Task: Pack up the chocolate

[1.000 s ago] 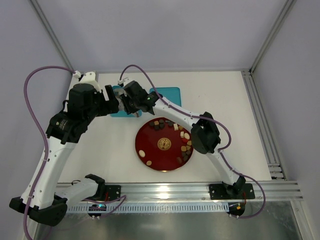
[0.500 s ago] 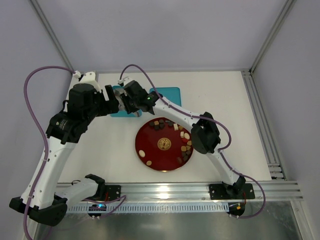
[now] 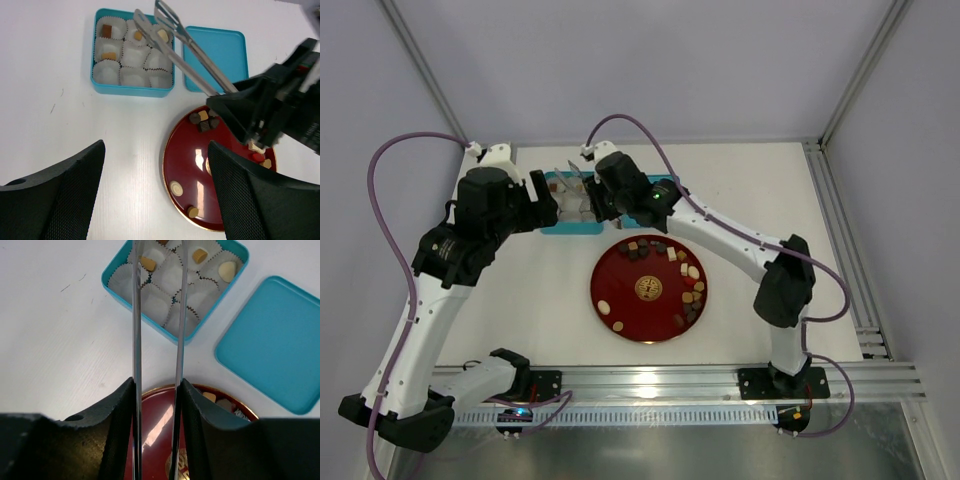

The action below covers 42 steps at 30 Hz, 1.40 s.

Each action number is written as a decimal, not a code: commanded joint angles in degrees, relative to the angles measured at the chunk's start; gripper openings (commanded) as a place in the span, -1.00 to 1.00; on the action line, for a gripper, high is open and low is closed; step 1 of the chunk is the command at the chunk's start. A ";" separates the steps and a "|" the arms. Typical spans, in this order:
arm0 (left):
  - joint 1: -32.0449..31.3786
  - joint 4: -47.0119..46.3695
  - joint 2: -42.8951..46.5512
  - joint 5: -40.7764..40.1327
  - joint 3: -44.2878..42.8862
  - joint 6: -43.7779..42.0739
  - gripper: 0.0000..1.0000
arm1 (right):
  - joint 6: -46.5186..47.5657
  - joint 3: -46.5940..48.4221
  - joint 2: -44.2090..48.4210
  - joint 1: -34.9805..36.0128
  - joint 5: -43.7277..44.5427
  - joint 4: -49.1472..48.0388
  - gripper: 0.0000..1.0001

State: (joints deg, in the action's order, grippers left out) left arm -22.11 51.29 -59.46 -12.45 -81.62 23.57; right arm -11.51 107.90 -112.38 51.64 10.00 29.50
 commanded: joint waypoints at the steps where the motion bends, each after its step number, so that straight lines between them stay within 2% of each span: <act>1: 0.05 -1.19 0.49 -0.56 -0.55 -0.19 0.63 | -1.58 -4.87 8.64 0.31 1.95 -1.81 -0.16; 16: 0.14 -3.12 0.40 -0.30 2.17 1.04 0.63 | -11.16 -33.52 34.58 1.01 2.13 11.01 -0.22; 21: 0.14 -3.47 -0.39 -0.21 2.08 1.12 0.63 | -13.89 -37.93 40.73 2.24 2.22 15.67 -0.21; 30: 0.14 -3.91 -1.45 0.14 1.91 1.30 0.62 | -16.62 -42.24 38.55 4.00 -1.30 14.36 -0.26; 42: 0.13 -3.74 -1.62 -0.12 1.91 1.04 0.63 | -18.90 -37.67 31.00 3.91 -1.74 13.31 -0.28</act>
State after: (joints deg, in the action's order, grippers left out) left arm -22.11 49.56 -61.36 -12.43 -79.55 24.18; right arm -28.93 67.29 -81.19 55.29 8.25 44.88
